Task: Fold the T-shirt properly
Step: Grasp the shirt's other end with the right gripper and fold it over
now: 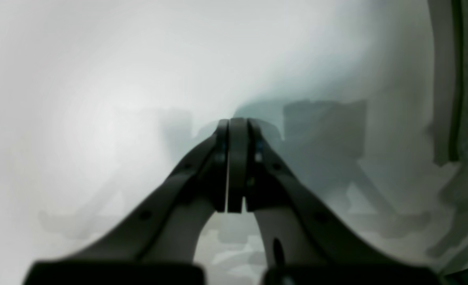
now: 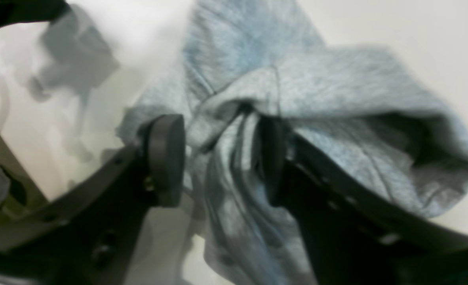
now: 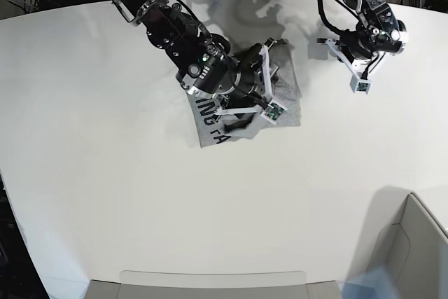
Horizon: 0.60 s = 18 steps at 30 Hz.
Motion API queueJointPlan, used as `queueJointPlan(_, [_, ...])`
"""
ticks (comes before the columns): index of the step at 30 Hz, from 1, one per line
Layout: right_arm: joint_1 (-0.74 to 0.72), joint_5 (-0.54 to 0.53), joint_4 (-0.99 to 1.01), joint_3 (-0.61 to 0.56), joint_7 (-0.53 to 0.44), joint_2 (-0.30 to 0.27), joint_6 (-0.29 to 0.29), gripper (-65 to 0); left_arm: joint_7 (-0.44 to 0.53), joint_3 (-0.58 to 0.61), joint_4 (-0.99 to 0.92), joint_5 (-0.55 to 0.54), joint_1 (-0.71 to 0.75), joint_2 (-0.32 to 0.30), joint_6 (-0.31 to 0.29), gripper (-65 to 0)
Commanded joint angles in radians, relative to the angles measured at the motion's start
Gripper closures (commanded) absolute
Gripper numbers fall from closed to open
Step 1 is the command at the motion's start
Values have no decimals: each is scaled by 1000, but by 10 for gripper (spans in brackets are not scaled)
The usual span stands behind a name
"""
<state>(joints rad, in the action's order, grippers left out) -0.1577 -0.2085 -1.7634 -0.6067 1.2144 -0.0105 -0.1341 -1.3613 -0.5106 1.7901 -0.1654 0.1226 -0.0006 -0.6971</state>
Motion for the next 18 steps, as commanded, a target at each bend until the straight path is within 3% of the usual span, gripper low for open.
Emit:
queueJointPlan(1, [-36, -9, -34, -19, -20, 13, -2, -330, 6, -3, 14, -7, -7, -14, -1, -4])
queueJointPlan(7, [-99, -9, -19, -169, -21, 50, 0, -336, 6, -3, 7, -7, -7, -16, -1, -4])
queueJointPlan(12, [-124, -9, -77, -203, -44, 97, 0, -333, 6, -3, 7, -6, -7, -17, -1, -4])
queueJointPlan(15, [-131, -6, -148, -152, -94, 96, 1, -300, 6, -3, 14, -6, -7, -17, -1, -1])
queueJointPlan(18, [-118, -2, -148, 9, -94, 85, 1, -202, 7, 0, 18, -6, -14, -17, -1, 0])
